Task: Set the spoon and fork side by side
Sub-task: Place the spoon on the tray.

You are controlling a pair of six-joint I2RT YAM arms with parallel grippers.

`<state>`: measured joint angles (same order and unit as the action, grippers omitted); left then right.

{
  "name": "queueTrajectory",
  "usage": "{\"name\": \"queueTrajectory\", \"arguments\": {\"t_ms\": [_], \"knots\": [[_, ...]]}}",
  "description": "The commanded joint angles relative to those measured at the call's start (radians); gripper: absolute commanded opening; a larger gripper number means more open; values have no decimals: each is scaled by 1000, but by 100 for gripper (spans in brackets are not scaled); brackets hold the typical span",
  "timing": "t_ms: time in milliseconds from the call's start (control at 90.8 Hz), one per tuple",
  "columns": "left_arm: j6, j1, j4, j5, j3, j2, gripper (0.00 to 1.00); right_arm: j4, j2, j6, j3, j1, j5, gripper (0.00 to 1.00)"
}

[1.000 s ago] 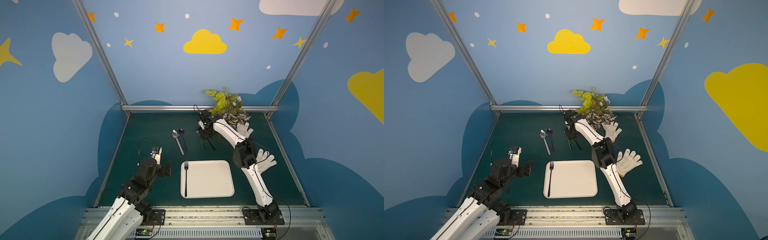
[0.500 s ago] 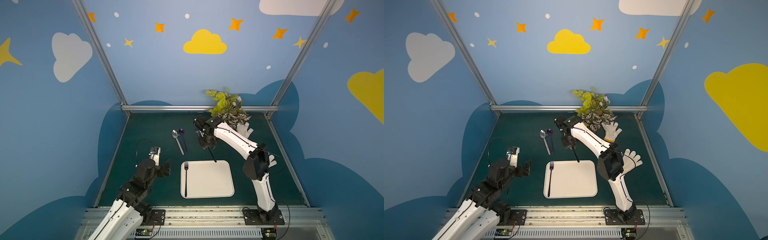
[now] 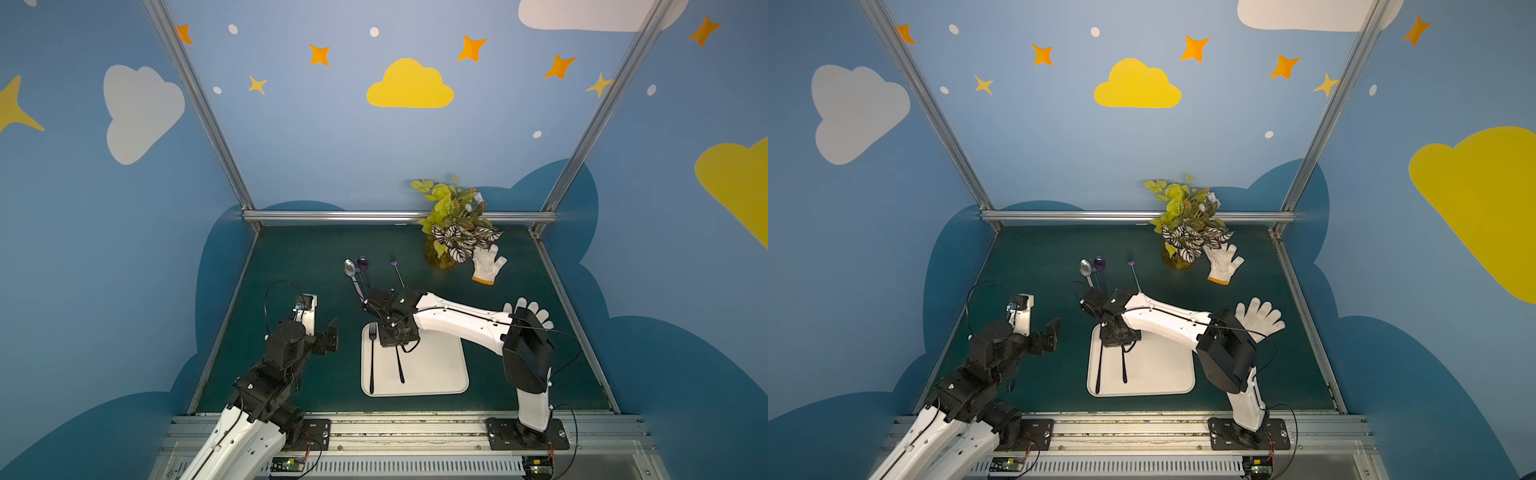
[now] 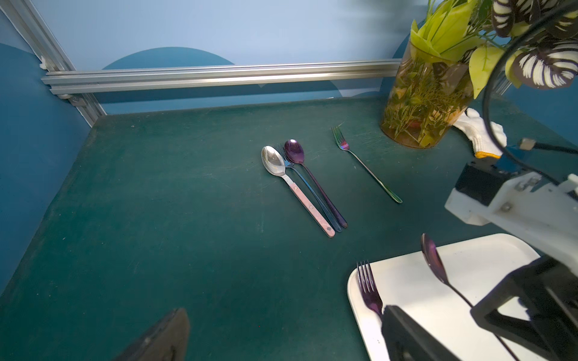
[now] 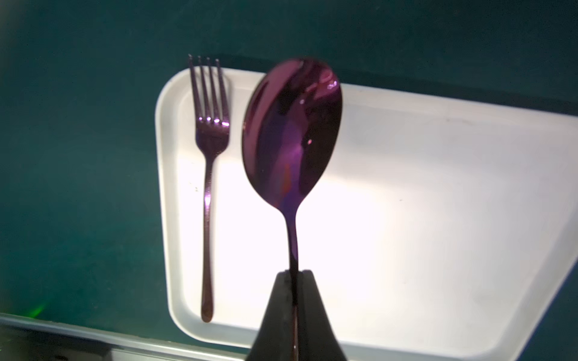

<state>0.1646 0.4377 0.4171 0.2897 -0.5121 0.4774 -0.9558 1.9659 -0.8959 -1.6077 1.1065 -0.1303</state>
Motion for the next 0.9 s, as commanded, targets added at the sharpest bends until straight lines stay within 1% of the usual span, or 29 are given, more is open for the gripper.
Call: {"name": "queueTrajectory", "arguments": {"t_ms": [0, 143, 396, 683, 892], "knots": [[7, -4, -8, -11, 7, -5, 100, 92, 27, -80, 4, 11, 26, 0], [6, -2, -9, -20, 7, -7, 100, 168, 56, -134, 39, 14, 74, 0], [9, 0, -12, -35, 7, -8, 100, 201, 92, -181, 65, 22, 77, 0], [10, 1, -12, -34, 9, -14, 100, 217, 105, -175, 92, 20, 76, 0], [9, 3, -12, -29, 9, -14, 100, 194, 125, -150, 75, 19, 71, 0]]}}
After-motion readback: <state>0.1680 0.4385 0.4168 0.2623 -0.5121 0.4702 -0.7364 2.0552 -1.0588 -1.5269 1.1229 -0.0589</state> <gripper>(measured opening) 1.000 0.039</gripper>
